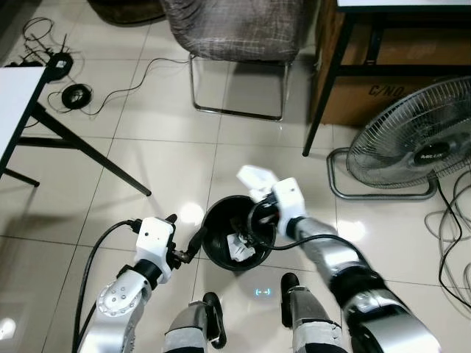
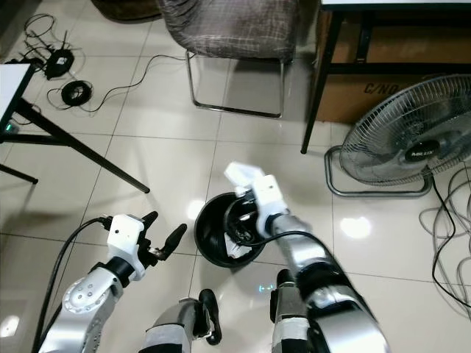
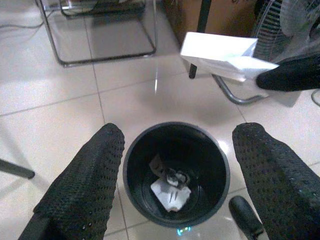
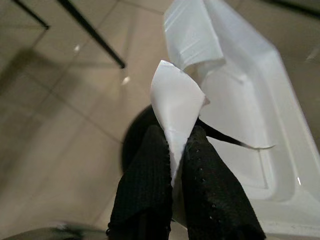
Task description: Picking trash to rubbish bin
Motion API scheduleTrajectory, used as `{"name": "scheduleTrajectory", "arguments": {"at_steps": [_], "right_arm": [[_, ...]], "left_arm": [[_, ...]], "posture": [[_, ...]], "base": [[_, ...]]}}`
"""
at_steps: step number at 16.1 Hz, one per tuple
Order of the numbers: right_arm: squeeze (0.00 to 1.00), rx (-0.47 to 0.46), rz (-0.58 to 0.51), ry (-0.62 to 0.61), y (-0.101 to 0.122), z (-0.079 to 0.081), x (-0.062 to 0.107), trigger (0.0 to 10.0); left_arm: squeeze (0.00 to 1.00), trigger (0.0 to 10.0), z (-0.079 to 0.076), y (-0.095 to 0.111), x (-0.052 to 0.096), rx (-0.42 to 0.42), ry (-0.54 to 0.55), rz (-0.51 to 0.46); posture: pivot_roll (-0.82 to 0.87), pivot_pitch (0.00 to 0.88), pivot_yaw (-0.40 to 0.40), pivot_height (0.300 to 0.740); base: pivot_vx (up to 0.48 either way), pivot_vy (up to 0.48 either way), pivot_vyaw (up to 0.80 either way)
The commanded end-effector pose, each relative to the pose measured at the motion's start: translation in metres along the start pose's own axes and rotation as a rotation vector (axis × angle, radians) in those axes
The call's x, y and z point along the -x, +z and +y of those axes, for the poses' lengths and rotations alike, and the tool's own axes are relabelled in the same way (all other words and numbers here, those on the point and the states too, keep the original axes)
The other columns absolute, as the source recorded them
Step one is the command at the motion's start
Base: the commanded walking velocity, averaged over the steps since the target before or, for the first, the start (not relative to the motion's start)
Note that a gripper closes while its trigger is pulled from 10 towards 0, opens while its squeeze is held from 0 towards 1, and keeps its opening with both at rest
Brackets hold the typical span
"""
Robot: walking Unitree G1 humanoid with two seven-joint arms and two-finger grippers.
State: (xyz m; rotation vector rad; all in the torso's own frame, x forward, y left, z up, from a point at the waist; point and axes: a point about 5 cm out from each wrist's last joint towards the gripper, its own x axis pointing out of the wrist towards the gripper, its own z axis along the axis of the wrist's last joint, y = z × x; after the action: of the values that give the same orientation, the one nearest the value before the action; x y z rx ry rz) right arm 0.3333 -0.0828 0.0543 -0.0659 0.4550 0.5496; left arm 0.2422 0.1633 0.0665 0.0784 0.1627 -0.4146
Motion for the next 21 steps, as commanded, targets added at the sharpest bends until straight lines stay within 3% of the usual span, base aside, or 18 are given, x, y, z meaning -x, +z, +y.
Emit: {"name": "scheduleTrajectory", "arguments": {"at_steps": [1, 4, 8, 9, 11, 15, 21], "right_arm": [[0.0, 0.007, 0.026, 0.055, -0.008, 0.014, -0.004, 10.0], [0.0, -0.005, 0.05, 0.17, -0.01, 0.041, -0.013, 10.0], [0.0, -0.025, 0.083, 0.23, -0.016, 0.057, -0.016, 10.0], [0.0, -0.029, 0.12, 0.214, -0.026, 0.06, -0.016, 10.0], [0.0, -0.062, 0.169, 0.203, -0.037, 0.061, -0.014, 10.0], [0.0, -0.034, 0.227, 0.195, -0.048, 0.059, -0.011, 10.0], [0.0, -0.067, 0.401, 0.15, -0.088, 0.05, 0.004, 10.0]], "left_arm": [[0.0, 10.0, 0.002, -0.005, 0.007, 0.006, 0.012, 0.039], [0.0, 10.0, 0.0, 0.001, 0.011, 0.018, 0.019, 0.049], [0.0, 10.0, -0.001, 0.003, 0.01, 0.02, 0.006, 0.064], [0.0, 10.0, 0.0, 0.005, 0.009, 0.02, 0.005, 0.066], [0.0, 10.0, 0.0, 0.007, 0.008, 0.023, 0.012, 0.062], [0.0, 10.0, -0.001, 0.007, 0.008, 0.03, 0.011, 0.07], [0.0, 10.0, -0.002, 0.005, 0.007, 0.04, 0.017, 0.081]], "posture": [[-0.02, 0.331, 0.128, 0.74], [-0.02, 0.333, 0.131, 0.74], [-0.02, 0.334, 0.139, 0.74], [-0.02, 0.334, 0.139, 0.74], [-0.02, 0.339, 0.139, 0.74], [-0.02, 0.34, 0.137, 0.74], [-0.02, 0.343, 0.132, 0.74]], "base": [[0.0, 0.0, 0.0], [0.0, 0.0, 0.0], [0.0, 0.0, 0.0], [0.0, 0.0, 0.0], [0.0, 0.0, 0.0], [0.0, 0.0, 0.0], [0.0, 0.0, 0.0]]}}
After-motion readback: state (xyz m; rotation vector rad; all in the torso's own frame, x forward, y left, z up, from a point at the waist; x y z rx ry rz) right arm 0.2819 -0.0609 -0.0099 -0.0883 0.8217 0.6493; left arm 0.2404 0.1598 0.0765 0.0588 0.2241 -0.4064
